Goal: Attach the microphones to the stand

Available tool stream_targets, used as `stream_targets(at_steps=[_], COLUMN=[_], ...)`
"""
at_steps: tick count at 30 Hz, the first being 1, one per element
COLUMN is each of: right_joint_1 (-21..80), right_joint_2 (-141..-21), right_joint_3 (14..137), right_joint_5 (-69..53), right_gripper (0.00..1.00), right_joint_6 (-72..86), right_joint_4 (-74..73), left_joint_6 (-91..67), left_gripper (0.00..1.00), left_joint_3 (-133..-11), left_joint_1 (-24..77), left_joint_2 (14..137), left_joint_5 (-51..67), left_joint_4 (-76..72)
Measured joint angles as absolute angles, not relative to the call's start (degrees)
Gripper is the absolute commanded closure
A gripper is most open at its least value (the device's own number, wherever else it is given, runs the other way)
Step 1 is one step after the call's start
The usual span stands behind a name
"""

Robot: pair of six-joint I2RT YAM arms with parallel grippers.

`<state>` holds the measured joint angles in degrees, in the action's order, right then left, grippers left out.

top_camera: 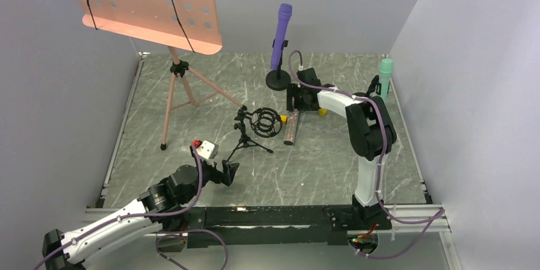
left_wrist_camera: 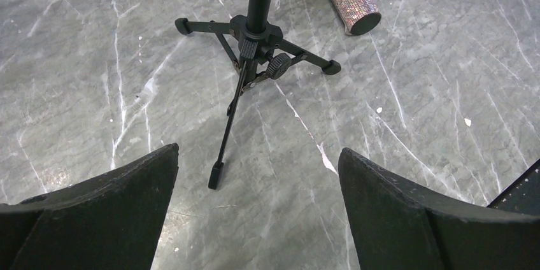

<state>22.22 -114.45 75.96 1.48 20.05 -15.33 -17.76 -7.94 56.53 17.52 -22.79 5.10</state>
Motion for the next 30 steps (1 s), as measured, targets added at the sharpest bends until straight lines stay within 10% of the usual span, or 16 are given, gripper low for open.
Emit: stream_targets(at_steps=[14, 30], right_joint_1=[21.08, 14.26], right_joint_2=[-111.87, -80.84], right_joint_3=[71.37, 62.87], right_joint_5=[-5.1, -36.69], right_gripper=[0.83, 0.92], right_joint_6=[18.44, 16.88], right_joint_4=[-11.81, -5.23], left_joint_6=[-17.74, -17.3], left_gripper=[0.01, 0.01], left_joint_3=[-10.68, -29.47], left_joint_1=[56.53, 56.49], left_joint_2=[18.5, 19.07], left_joint_5=[-22.11, -7.86], left_joint_4=[5.37, 6.55])
